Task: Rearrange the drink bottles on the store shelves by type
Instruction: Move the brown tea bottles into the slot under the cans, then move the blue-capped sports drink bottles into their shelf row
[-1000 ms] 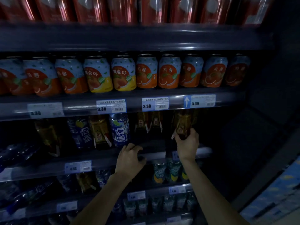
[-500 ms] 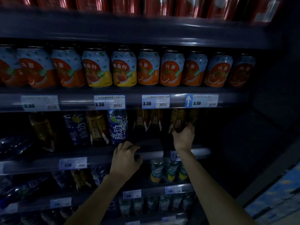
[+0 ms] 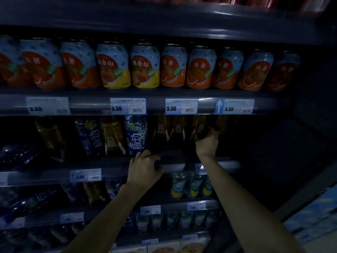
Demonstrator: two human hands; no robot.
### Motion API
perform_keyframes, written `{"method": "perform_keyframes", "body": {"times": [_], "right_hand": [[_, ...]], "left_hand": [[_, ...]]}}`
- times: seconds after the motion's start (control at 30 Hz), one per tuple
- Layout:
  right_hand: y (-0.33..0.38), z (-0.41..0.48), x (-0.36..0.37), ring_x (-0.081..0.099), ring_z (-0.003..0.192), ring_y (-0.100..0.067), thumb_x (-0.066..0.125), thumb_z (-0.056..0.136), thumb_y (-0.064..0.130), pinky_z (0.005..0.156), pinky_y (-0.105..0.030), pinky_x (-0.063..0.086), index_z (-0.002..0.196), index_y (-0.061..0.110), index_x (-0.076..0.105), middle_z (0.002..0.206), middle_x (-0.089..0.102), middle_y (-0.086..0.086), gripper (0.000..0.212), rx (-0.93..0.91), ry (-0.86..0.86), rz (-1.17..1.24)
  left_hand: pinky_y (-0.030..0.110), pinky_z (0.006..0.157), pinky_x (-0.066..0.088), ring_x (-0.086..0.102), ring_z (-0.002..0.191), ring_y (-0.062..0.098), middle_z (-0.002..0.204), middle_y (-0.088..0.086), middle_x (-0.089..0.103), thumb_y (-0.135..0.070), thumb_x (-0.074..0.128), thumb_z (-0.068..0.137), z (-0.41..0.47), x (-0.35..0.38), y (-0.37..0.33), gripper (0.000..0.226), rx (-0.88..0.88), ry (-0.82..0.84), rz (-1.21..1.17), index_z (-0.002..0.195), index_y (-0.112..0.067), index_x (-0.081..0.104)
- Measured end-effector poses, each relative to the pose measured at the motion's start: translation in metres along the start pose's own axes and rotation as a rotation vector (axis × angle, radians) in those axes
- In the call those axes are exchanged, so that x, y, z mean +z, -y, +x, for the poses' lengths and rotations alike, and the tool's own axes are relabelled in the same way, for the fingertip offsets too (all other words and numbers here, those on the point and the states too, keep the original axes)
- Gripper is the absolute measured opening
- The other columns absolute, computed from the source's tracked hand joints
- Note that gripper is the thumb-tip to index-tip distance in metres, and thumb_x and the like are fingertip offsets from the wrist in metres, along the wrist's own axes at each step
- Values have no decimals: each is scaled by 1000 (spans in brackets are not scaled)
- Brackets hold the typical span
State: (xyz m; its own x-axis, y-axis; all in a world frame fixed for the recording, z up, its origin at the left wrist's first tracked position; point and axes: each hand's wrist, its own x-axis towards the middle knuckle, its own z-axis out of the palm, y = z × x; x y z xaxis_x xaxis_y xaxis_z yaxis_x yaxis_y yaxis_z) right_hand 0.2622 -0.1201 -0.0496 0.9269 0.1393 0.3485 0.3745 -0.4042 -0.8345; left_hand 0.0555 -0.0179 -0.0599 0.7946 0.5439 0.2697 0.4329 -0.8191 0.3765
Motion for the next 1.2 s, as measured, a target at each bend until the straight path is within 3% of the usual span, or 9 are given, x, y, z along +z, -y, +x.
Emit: {"method": "perform_keyframes", "body": {"times": [0.17,0.3,0.47,0.7,0.87,1.1,1.2], "right_hand": [[1,-3,4,60,102,-34,75,80,19,75,-29,45,115,1,57,124,57,-18,43,9,-19,7],[3,-7,4,56,110,-40,74,80,19,85,-42,51,119,-1,54,131,50,-22,48,8,-19,-68],[13,-26,4,46,124,-44,71,82,25,97,-53,41,117,-6,57,130,49,-32,49,-28,-80,-234],[40,-69,11,53,104,-43,70,77,17,99,-51,37,118,-8,53,109,59,-27,50,-118,-30,-193],[71,-106,32,48,109,-44,69,81,18,99,-50,39,113,-5,53,125,52,-29,42,-176,35,-134],[121,-171,81,42,121,-36,68,84,20,102,-44,39,134,3,43,131,47,-20,59,-209,116,-32],[144,-203,107,36,129,-37,69,83,20,106,-45,37,142,1,32,141,37,-22,72,-145,68,32]], "left_hand": [[41,94,41,45,112,25,114,0,53,-40,61,84,-1,0,0,36,-1,9,2,117,-26,64],[42,94,42,45,111,26,114,0,54,-41,62,83,0,-2,0,37,-21,34,-25,117,-26,64],[43,93,45,48,113,25,120,4,54,-37,66,83,0,-13,5,42,-32,99,-136,121,-23,60],[16,87,39,55,107,20,118,7,57,-19,66,85,-8,-43,18,33,-37,60,-336,117,-11,63],[6,81,33,55,108,18,114,6,61,-16,66,86,-20,-72,45,33,-65,-10,-389,118,-8,63],[11,83,41,56,98,11,112,3,59,-18,67,86,-46,-112,117,29,-168,-123,-411,114,-11,64],[21,91,43,53,110,16,118,3,58,-21,65,88,-64,-132,168,31,-229,-111,-443,118,-13,62]]}}
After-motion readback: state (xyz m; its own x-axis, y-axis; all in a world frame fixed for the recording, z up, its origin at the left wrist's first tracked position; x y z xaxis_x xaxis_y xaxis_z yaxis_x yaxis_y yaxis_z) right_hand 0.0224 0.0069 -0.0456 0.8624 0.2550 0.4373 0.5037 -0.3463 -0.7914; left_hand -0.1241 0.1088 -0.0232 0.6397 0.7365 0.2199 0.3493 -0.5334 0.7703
